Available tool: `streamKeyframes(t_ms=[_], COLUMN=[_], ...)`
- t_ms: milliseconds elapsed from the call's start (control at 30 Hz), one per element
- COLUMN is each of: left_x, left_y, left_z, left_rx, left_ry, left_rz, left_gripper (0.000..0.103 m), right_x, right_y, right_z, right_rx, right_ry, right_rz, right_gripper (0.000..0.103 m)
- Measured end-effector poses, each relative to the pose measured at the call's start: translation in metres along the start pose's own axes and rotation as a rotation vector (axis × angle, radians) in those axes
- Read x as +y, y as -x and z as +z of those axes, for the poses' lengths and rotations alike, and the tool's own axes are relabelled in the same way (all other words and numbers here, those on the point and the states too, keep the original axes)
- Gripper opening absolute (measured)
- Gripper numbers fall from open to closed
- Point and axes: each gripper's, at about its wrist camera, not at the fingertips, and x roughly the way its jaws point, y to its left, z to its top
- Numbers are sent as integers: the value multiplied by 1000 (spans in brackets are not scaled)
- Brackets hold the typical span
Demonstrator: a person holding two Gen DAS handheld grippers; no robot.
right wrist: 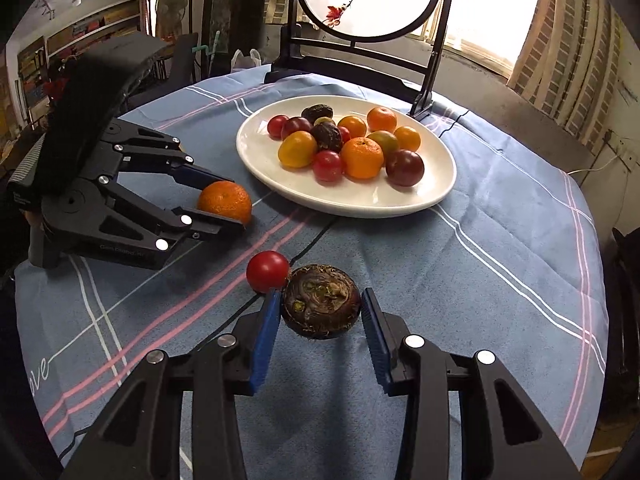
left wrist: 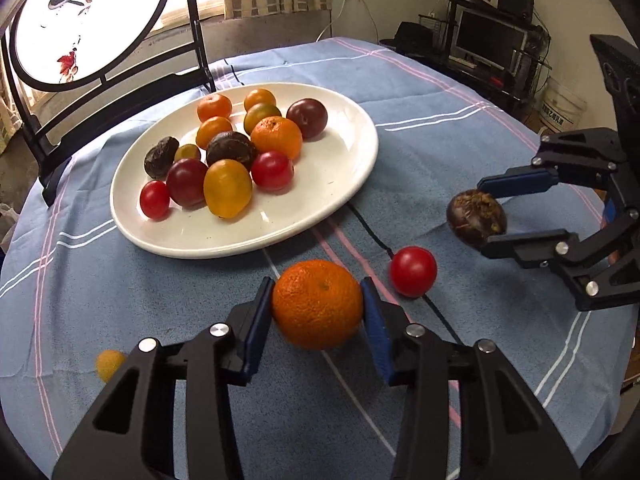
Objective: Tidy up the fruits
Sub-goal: 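Grasp an orange with the left tool while the right tool grasps a dark brown fruit, then carry both fruits onto the white plate and open both tools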
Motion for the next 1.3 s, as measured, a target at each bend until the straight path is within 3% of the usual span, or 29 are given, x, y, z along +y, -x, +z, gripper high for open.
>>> streamKeyframes(t_ms=[267,600,867,1300], left_x=[12,46,77,70], left_y=[49,90,69,28], left_z=[-7,15,50,86], left_rx=[-73,-159,-166,-178], left_ry=[26,73,103,101], left_rz=[34,96,150,255], left_gripper=[43,43,43,43], right_x=[15,11,-18,-41], right_y=[10,34,15,-5], right_z=[13,32,69,111], right_rx=[-39,-115,-153,-227], right_ry=[-32,-76,-101,-160], right_rz=[24,1,-23,-18], right_gripper=[42,42,42,42])
